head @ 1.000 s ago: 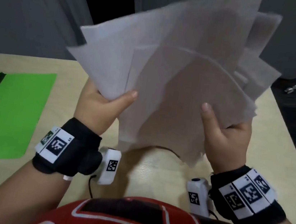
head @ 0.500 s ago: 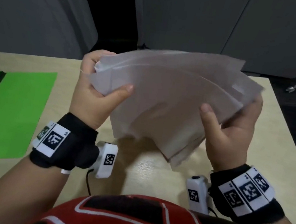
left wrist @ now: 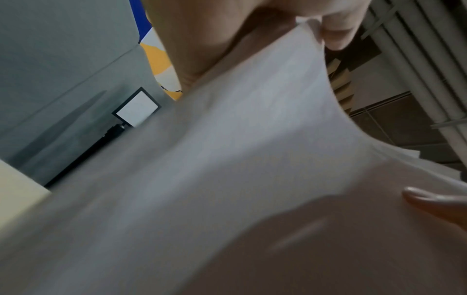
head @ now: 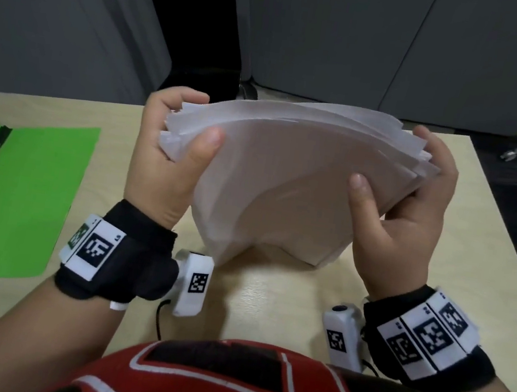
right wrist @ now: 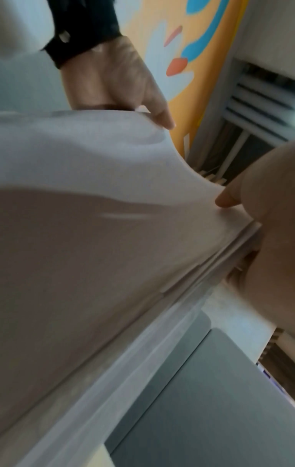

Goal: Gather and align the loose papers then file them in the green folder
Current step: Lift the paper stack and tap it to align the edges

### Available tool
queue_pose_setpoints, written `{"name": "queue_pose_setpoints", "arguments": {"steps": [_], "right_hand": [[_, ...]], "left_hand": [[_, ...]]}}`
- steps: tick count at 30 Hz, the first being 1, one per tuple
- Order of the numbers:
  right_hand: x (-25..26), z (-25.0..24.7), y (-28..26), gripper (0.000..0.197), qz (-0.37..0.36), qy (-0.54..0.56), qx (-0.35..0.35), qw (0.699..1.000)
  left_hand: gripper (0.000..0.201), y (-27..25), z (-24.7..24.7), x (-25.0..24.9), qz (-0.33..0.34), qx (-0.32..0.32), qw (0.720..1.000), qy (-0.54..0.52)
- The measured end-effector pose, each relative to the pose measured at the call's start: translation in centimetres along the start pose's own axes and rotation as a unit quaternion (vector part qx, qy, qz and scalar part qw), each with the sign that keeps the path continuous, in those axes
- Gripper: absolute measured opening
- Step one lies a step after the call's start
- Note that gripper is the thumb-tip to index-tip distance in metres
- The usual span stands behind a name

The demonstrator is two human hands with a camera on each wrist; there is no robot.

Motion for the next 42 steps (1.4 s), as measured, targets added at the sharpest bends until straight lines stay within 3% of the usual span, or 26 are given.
{"name": "queue_pose_setpoints", "arguments": {"steps": [4,8,13,17,20,22,23,25,27,28,31,33,34,36,38,40,42], "right_hand": [[2.1,0.2,0.5,0.062,-0.078,-0.064,-0.001,0.995],[3.7,0.6,0.8,0.052,-0.115,-0.127,0.000,0.985],[3.3,-0.2,0.9,0.035,-0.087,-0.166,-0.030,0.982],[1.7,-1.6,0.9,0.033,-0.033,-0.136,-0.078,0.987],[0.2,-1.5,0.6,0.042,0.036,-0.040,-0.086,0.995],[-1.6,-0.9,-0.2,0.050,0.109,-0.002,-0.065,0.992],[-2.7,-0.3,-0.6,0.050,0.150,0.000,-0.038,0.988],[-4.8,1.6,-1.5,0.041,0.208,-0.037,0.064,0.975],[-5.3,3.9,-2.3,0.020,0.195,-0.108,0.184,0.957],[-5.1,4.3,-2.3,0.009,0.179,-0.128,0.206,0.954],[-3.8,3.3,-1.8,0.007,0.155,-0.071,0.130,0.977],[-3.8,1.9,-1.5,0.012,0.168,-0.006,0.051,0.984],[-4.1,1.6,-1.5,0.022,0.178,0.016,0.033,0.983],[-5.5,1.7,-1.8,0.033,0.214,0.007,0.042,0.976],[-7.0,2.8,-2.4,0.024,0.244,-0.043,0.108,0.963],[-6.8,4.1,-2.6,0.017,0.221,-0.092,0.166,0.957],[-5.6,3.9,-2.4,0.019,0.179,-0.074,0.135,0.972]], "left_hand": [[0.017,0.2,0.2,-1.7,0.030,-0.029,0.999,0.023],[0.014,0.5,0.8,-2.7,0.030,-0.027,0.999,0.016],[0.029,0.3,0.4,-2.6,0.019,-0.038,0.998,0.044],[0.015,0.1,-0.5,-2.1,0.027,-0.047,0.998,0.023],[0.073,0.0,0.2,0.5,-0.014,0.043,0.996,-0.071],[0.094,-0.6,1.1,2.6,-0.074,0.103,0.988,-0.086],[0.091,-1.1,1.7,3.8,-0.108,0.132,0.983,-0.073],[0.059,-2.2,2.8,5.8,-0.163,0.177,0.971,0.004],[0.025,-2.5,3.1,6.7,-0.171,0.161,0.967,0.094],[0.017,-2.5,2.9,6.8,-0.172,0.133,0.970,0.112],[0.013,-1.9,1.4,6.0,-0.154,0.023,0.986,0.056],[0.004,-1.6,0.7,5.0,-0.119,0.016,0.993,0.006],[0.010,-1.5,0.5,4.8,-0.106,0.029,0.994,-0.005],[0.025,-1.4,0.6,5.4,-0.122,0.067,0.990,-0.027],[0.026,-1.7,1.3,6.6,-0.156,0.106,0.982,0.010],[0.015,-2.2,2.2,7.5,-0.175,0.121,0.974,0.079],[0.012,-2.0,1.9,7.4,-0.176,0.085,0.978,0.078]]}}
Point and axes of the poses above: each hand's wrist, its own y-axis towards the middle knuckle, its own z-axis out of the palm, x = y × z, the point moved 9 cm from there along y, towards the middle knuckle, and after that the axes turned 4 degrees about -z, right-handed, at the moved point
